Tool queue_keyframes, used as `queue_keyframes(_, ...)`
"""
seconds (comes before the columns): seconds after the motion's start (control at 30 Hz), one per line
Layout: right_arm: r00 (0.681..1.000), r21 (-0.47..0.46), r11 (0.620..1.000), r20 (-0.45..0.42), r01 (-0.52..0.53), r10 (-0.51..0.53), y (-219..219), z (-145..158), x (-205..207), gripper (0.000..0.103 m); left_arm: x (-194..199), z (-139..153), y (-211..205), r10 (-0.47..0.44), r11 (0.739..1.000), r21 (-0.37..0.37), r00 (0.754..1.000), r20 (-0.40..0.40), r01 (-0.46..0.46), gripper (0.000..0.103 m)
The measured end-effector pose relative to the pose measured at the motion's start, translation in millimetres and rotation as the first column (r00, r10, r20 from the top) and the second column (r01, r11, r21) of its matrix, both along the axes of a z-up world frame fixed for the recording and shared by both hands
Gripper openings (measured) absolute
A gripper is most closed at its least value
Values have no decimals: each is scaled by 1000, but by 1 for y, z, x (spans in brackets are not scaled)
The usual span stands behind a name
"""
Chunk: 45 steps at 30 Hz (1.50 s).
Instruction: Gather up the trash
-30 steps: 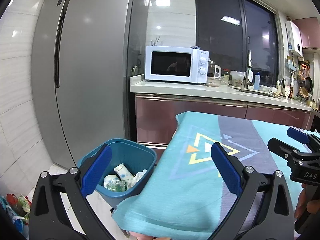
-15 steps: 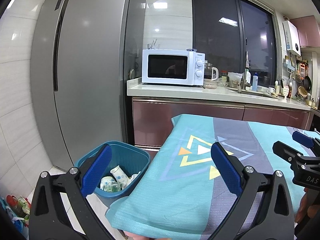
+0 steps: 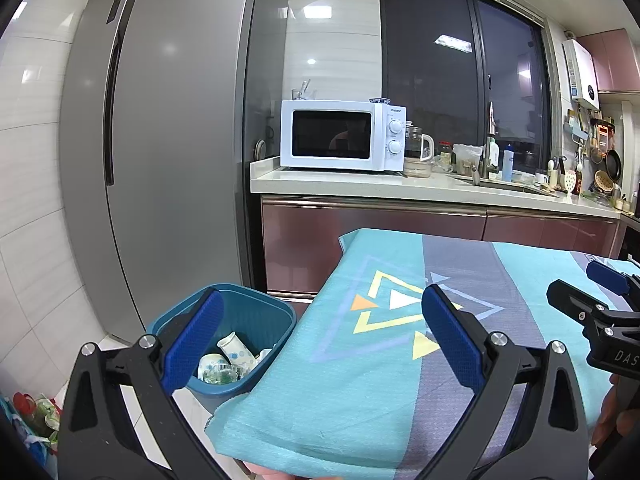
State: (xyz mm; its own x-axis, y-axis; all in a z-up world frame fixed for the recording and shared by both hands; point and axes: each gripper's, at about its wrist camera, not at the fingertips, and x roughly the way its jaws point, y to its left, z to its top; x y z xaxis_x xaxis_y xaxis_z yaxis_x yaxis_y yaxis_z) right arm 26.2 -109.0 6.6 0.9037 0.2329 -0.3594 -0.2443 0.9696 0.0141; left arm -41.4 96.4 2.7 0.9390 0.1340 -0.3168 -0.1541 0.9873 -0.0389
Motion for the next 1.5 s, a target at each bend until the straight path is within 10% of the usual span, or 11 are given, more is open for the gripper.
queue_keyframes(1.5,1000,10,1000,-1,20,-20,-11,2,0,96,15,-2,-7,-27,1000,12,1000,1,27,97)
